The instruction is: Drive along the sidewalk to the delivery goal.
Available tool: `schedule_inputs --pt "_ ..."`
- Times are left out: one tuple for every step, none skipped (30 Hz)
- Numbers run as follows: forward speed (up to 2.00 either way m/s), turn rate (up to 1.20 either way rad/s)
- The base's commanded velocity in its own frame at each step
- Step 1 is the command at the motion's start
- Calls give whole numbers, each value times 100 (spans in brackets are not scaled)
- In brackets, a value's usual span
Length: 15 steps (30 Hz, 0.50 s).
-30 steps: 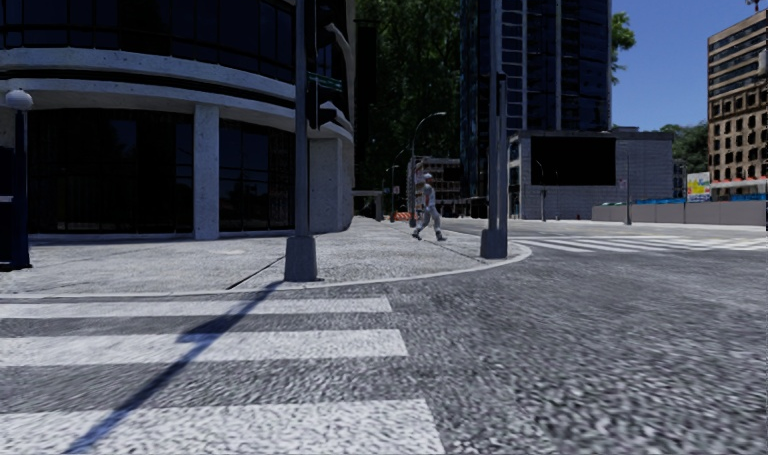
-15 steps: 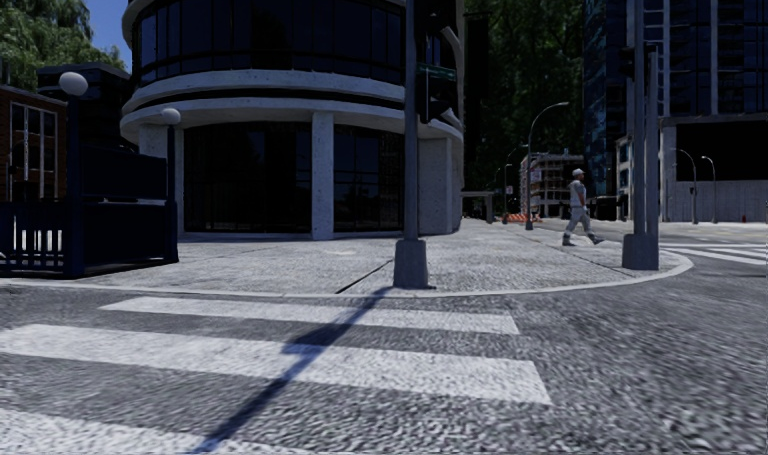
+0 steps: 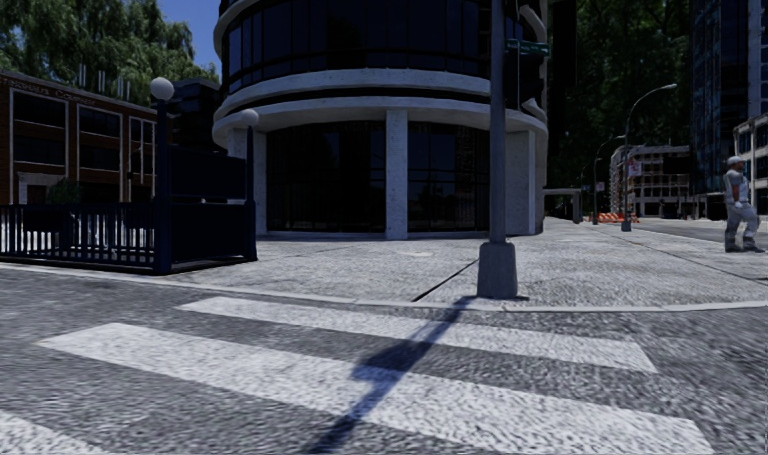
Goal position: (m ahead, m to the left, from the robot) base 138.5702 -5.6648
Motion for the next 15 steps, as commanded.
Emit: schedule_inputs --pt "84 0" --pt "84 0" --pt "84 0" --pt "84 0" --pt "84 0" --pt "84 0" --pt "84 0" --pt "84 0" --pt "84 0" --pt "84 0" --pt "91 0" --pt "109 0" --pt "112 0" --pt "118 0" --pt "118 0"
